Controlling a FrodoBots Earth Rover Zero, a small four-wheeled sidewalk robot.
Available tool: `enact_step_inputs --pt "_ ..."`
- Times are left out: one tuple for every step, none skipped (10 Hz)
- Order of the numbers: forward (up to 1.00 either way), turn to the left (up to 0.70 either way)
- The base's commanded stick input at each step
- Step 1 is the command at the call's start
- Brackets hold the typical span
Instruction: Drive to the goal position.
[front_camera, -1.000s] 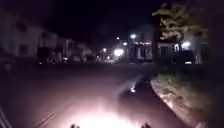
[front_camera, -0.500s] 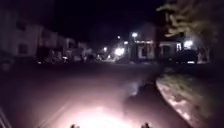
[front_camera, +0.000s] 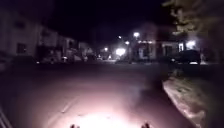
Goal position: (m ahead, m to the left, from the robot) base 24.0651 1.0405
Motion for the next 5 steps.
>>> enact_step_inputs --pt "0.7 0.0" --pt "0.7 0.0" --pt "0.7 0.0" --pt "0.7 0.0" --pt "0.7 0.0"
